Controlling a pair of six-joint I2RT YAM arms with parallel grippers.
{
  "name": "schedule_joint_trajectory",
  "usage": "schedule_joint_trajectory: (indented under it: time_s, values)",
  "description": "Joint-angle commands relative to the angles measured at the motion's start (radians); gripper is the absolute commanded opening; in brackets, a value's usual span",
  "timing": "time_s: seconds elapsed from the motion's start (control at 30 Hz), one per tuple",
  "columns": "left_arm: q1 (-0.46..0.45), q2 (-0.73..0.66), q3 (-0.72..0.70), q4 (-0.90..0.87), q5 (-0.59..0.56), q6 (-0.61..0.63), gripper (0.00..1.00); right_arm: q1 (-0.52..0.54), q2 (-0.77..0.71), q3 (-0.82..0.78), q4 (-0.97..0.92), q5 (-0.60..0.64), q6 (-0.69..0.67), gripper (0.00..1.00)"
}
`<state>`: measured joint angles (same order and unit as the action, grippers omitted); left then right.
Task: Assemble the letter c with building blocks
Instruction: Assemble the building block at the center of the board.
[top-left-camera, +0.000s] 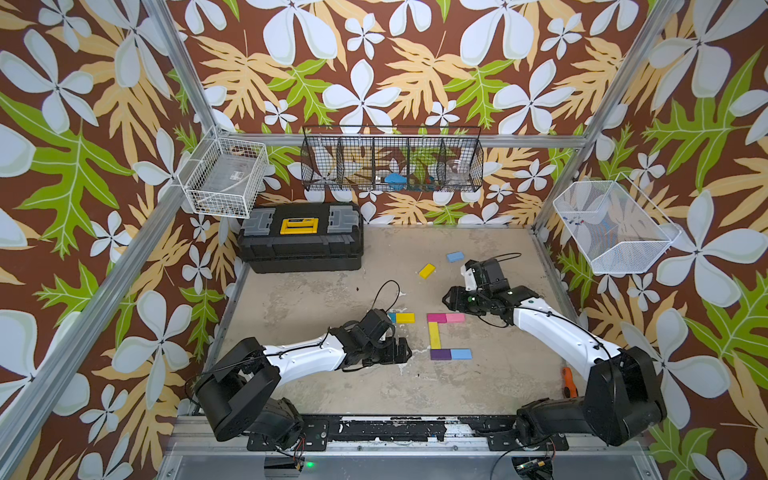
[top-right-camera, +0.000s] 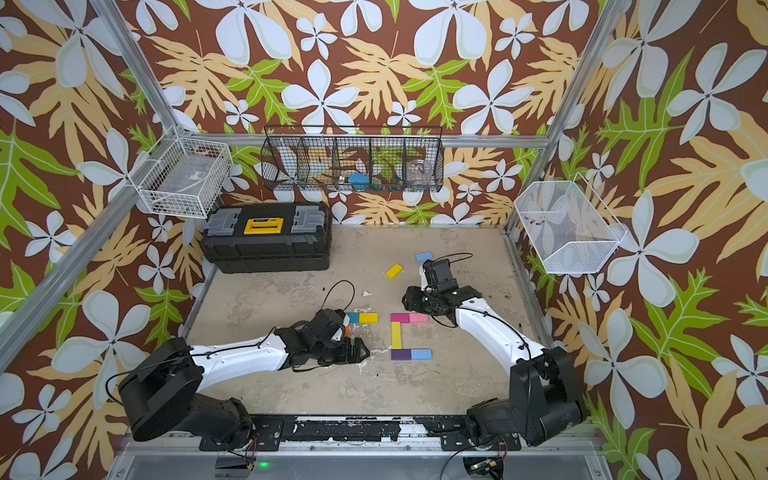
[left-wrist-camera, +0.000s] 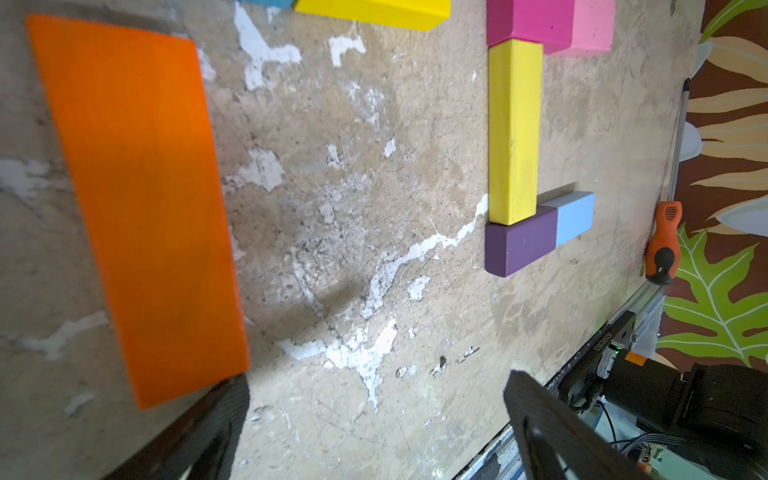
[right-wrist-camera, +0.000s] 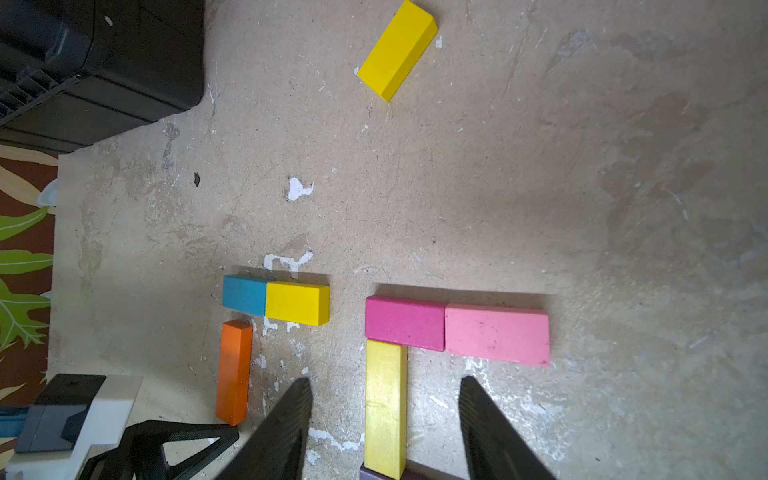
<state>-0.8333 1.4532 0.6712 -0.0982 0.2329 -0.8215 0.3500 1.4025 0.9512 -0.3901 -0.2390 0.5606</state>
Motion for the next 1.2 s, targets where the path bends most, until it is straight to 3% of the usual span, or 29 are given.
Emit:
schedule_joint_trajectory:
  time_s: [0.0, 1.17]
  values:
    - [0.005, 0.004, 0.008, -0.004, -0.015, 0.019, 1.00, 0.001, 0.003, 0.002, -0.003, 0.003, -0.010, 0.59]
    - [0.018, 0.026, 0.021, 0.000, -0.020, 0.048, 1.00, 0.001, 0.010, -0.004, 0.009, -0.002, -0.002, 0.58]
